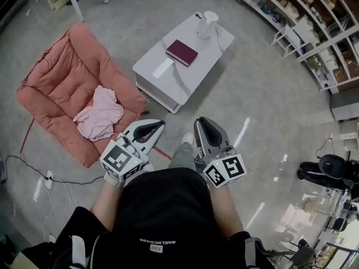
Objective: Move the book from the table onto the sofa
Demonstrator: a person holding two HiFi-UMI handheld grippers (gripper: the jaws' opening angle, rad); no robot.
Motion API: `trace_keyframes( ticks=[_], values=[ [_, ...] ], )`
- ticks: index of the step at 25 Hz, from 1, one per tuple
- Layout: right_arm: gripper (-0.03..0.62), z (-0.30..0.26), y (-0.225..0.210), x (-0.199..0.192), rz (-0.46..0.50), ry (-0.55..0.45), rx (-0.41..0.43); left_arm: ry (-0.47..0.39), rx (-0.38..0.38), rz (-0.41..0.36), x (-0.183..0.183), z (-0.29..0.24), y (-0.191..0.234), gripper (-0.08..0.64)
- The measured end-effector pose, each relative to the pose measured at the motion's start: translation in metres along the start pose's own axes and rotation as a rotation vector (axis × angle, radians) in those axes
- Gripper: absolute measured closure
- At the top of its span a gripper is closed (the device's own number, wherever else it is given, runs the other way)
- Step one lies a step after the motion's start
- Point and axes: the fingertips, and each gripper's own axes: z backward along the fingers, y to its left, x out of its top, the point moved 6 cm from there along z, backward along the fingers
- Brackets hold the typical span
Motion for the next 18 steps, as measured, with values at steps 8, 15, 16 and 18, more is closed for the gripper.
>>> trace_keyframes(
  ticks=[8,15,16,18],
  values=[
    [0.531,-0.032,-0.071,0.010,-0.028,0.024,0.046,0.019,0.065,0.011,0.002,-0.064,0.027,0.546],
    [0.531,-0.058,-0.143,0.021,-0.088,0.028,0.088,0.059,0.117,0.007,0.006,-0.130,0.044,0.546],
    [0.531,-0.060,-0.154,0.024,-0.096,0.031,0.092,0.065,0.125,0.004,0.008,-0.139,0.045,0.546],
    [0.531,-0.064,-0.175,0.033,-0.108,0.037,0.097,0.075,0.141,-0.003,0.014,-0.160,0.046,0.546]
  ],
)
